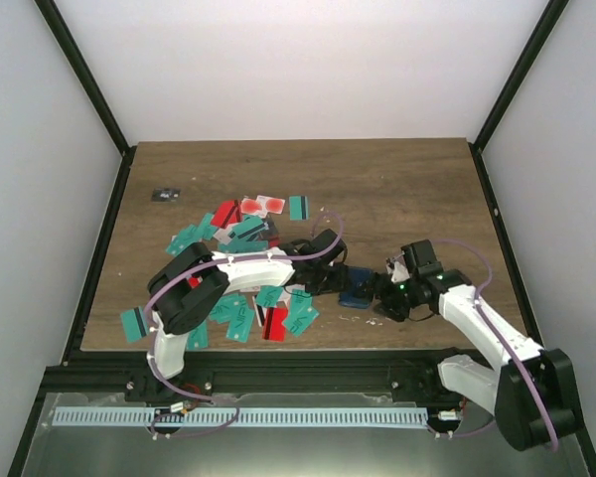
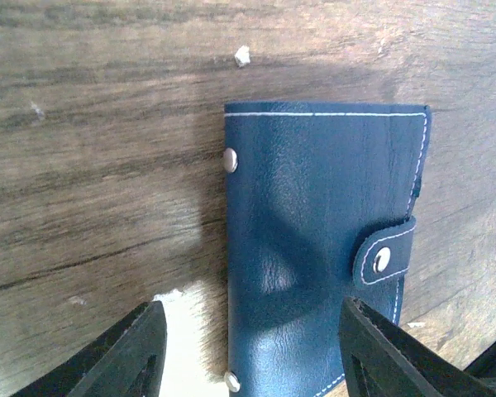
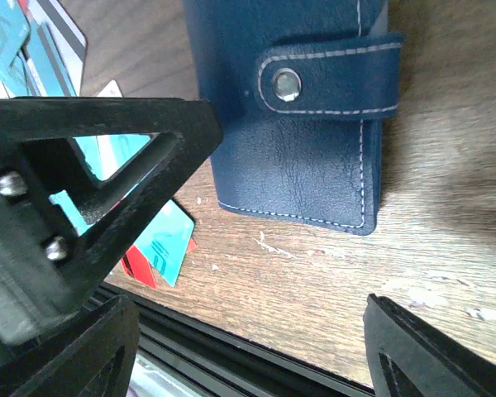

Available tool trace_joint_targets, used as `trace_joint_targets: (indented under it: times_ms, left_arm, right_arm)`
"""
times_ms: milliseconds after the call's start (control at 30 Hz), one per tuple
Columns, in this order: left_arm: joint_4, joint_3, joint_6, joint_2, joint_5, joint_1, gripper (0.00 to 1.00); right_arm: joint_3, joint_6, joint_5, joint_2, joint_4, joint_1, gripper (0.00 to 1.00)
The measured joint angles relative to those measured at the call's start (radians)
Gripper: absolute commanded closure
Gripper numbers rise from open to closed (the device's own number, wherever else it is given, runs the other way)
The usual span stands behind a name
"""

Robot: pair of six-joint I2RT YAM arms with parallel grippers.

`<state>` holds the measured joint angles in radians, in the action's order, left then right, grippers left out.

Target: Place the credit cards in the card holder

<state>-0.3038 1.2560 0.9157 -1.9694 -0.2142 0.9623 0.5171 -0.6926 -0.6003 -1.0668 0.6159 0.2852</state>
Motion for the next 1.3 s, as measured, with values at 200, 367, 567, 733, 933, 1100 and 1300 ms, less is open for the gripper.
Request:
trace_joint_targets:
  times_ms: [200, 367, 567, 733, 933, 1100, 1300]
  left_arm:
    - [-0.002, 0.003, -0.050, 0.001, 0.016, 0.000, 0.46]
    - [-0.007, 0.003, -0.109, 0.001, 0.005, -0.010, 0.53]
    - [0.003, 0.004, -0.165, -0.001, -0.046, -0.058, 0.64]
    - [0.023, 0.019, -0.189, -0.046, -0.102, -0.084, 0.64]
    - [0.057, 0.064, -0.221, -0.102, -0.207, -0.090, 0.63]
    - [0.083, 0.070, -0.241, -0.116, -0.267, -0.091, 0.53]
    - [0.126, 0.019, -0.232, -0.088, -0.292, -0.092, 0.52]
  right_arm:
    - [0.047, 0.001, 0.090, 0.059, 0.078, 0.000, 0.23]
    - [0.093, 0.003, 0.179, 0.020, 0.115, 0.000, 0.24]
    - [0.130, 0.012, 0.222, -0.029, 0.104, 0.000, 0.27]
    - [0.140, 0.043, 0.249, -0.088, 0.098, 0.000, 0.29]
    - [0.172, 0.073, 0.287, -0.169, 0.090, 0.000, 0.30]
    - [0.174, 0.082, 0.304, -0.221, 0.082, 0.000, 0.36]
    - [0.174, 0.078, 0.317, -0.271, 0.049, 0.000, 0.43]
